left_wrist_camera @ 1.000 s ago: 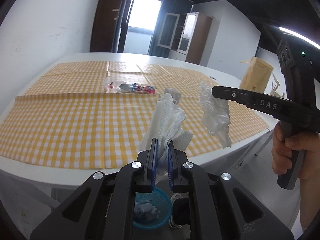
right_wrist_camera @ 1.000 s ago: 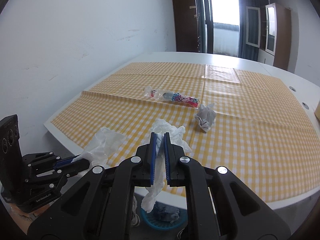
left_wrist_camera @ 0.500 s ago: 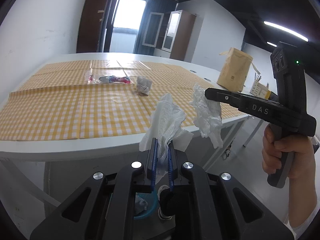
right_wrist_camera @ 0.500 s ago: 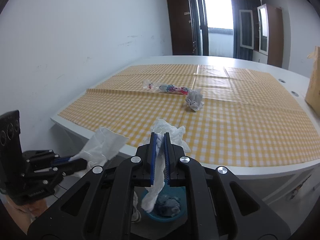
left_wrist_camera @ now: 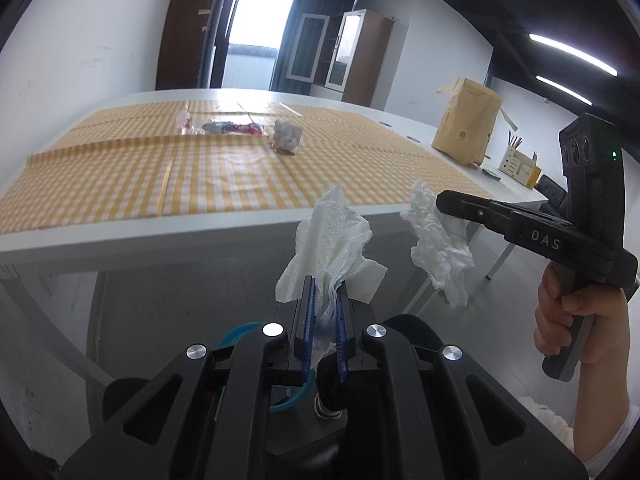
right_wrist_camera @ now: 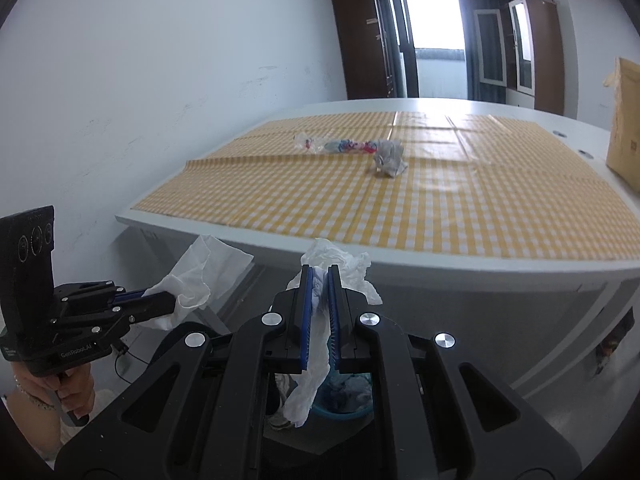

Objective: Collect trash
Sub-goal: 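Lift the napkin and tissue off the table toward the table edge, then lower both held items down over the blue wastebasket, then open both grippers to drop the napkin and tissue into the wastebasket, then raise both open grippers back above the table, then grasp the clear candy wrapper with the left gripper while the right gripper grasps crumpled white paper, then lift both held items off the table and carry them down over the blue wastebasket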

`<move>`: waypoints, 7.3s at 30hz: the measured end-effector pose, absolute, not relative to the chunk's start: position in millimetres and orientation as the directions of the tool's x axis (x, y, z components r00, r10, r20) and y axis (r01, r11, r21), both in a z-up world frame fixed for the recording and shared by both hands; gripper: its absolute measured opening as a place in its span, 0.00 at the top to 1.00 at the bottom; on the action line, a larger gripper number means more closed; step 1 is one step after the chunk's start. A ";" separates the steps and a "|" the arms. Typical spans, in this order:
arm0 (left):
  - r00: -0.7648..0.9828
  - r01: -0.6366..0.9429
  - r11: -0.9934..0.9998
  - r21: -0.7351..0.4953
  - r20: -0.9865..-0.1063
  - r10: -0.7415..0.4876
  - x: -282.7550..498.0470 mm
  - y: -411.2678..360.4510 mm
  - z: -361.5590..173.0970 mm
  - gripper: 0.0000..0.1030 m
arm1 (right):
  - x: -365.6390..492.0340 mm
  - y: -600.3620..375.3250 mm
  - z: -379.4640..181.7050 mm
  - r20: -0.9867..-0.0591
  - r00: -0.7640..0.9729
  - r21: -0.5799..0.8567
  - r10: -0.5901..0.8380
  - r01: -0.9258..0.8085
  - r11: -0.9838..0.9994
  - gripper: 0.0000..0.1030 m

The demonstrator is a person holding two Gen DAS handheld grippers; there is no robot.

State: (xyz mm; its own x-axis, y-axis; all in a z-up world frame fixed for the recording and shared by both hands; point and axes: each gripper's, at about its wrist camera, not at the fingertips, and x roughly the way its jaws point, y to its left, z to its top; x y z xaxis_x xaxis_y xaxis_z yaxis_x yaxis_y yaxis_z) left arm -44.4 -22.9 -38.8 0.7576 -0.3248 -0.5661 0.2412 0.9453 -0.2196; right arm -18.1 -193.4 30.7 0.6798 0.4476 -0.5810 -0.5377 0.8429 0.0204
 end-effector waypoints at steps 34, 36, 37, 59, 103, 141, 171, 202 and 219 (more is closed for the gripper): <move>0.486 0.067 0.925 -0.374 -0.798 -0.357 53.3 13.4 -257.0 0.92 | 82.7 -177.5 -229.0 -0.867 0.383 0.132 0.318 -0.439 0.889 0.93; 0.483 0.055 0.918 -0.392 -0.795 -0.368 58.0 17.6 -261.1 0.92 | 90.1 -176.8 -238.9 -0.879 0.366 0.137 0.305 -0.419 0.898 0.93; 0.481 0.047 0.917 -0.396 -0.795 -0.368 61.4 18.3 -264.3 0.92 | 96.5 -176.2 -244.1 -0.884 0.355 0.147 0.303 -0.404 0.903 0.93; 0.305 -0.139 0.912 -0.386 -0.893 -0.331 145.6 14.9 -340.3 0.91 | 163.5 -164.8 -325.4 -0.950 0.245 0.119 0.194 -0.292 0.949 0.93; 0.382 -0.229 0.909 -0.347 -0.892 -0.244 141.8 30.3 -334.4 0.63 | 160.6 -154.5 -340.6 -0.958 0.266 0.015 0.107 -0.325 0.946 0.60; 0.834 0.016 0.984 -0.178 -0.540 -0.111 31.7 55.1 -56.5 0.06 | 44.0 -165.9 -58.4 -0.644 0.690 -0.006 0.330 -0.436 0.900 0.24; 0.805 -0.091 0.987 -0.129 -0.594 -0.003 223.1 97.8 -2.6 0.06 | 220.9 -126.9 21.3 -0.636 0.692 0.033 0.342 -0.418 0.908 0.09; 0.655 -0.017 0.994 -0.108 -0.752 -0.071 403.2 97.6 -35.8 0.87 | 345.4 -111.3 -10.0 -0.767 0.561 0.132 0.312 -0.338 0.932 0.73; 0.796 -0.059 0.978 -0.202 -0.600 -0.076 231.8 82.7 19.3 0.92 | 239.5 -111.6 20.2 -0.663 0.680 0.008 0.313 -0.411 0.911 0.76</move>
